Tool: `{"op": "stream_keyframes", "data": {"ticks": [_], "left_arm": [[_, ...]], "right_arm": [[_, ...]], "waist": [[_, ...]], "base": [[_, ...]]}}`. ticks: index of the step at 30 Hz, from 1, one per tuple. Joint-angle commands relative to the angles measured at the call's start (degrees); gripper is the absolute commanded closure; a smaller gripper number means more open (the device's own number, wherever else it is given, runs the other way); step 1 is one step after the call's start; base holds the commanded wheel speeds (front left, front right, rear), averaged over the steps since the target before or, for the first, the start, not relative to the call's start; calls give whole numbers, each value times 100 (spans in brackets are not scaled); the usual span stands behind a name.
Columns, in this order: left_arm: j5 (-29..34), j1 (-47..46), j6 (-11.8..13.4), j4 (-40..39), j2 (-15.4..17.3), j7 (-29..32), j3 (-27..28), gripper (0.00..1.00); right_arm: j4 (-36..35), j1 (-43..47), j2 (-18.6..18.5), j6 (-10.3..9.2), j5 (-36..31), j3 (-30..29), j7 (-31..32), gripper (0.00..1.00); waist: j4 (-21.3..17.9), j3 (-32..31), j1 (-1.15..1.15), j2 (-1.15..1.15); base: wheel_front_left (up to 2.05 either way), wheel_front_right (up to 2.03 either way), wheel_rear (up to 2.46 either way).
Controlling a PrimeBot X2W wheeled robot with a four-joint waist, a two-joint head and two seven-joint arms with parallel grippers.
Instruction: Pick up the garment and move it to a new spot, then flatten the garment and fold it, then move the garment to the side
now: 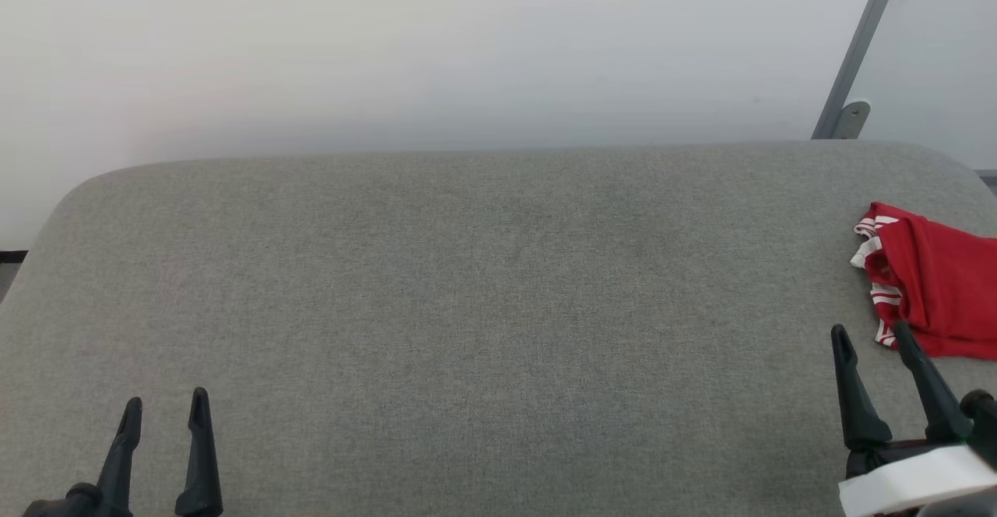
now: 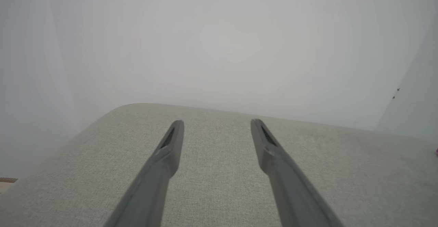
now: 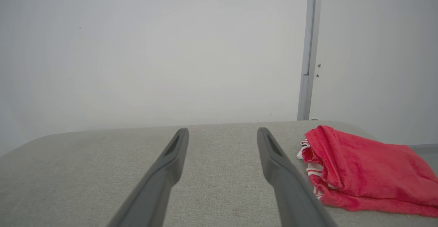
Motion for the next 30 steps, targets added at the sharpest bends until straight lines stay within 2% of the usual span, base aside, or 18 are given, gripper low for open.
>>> {"op": "stream_keyframes", "data": {"ticks": [1,9,14,15,19,30], "left_arm": [[-6,62,-17,5,14,-29,4,0],[26,51,-17,34,-16,-28,-93,0],[46,-15,-17,18,-18,-29,-131,0],[18,-1,1,53,-41,1,-148,100],[-76,1,1,260,-138,52,-180,100],[-1102,-243,-2,406,-184,332,-176,100]], "right_arm": [[-44,71,32,-11,-57,-28,-24,0],[-149,282,284,-8,-110,-232,-23,0],[-119,301,320,-8,-157,-229,-24,0],[-90,271,306,-3,-151,-219,2,100],[87,339,396,-3,-63,-182,39,100],[148,172,499,-4,904,-247,331,100]], "waist": [[0,-1,0,0],[-12,-10,0,0],[-12,-15,0,0],[-12,-15,0,0],[-12,-13,0,0],[-9,11,0,0]], "base": [[0,0,0],[0,0,0],[0,0,0],[0,0,0],[0,0,0],[0,0,0]]}}
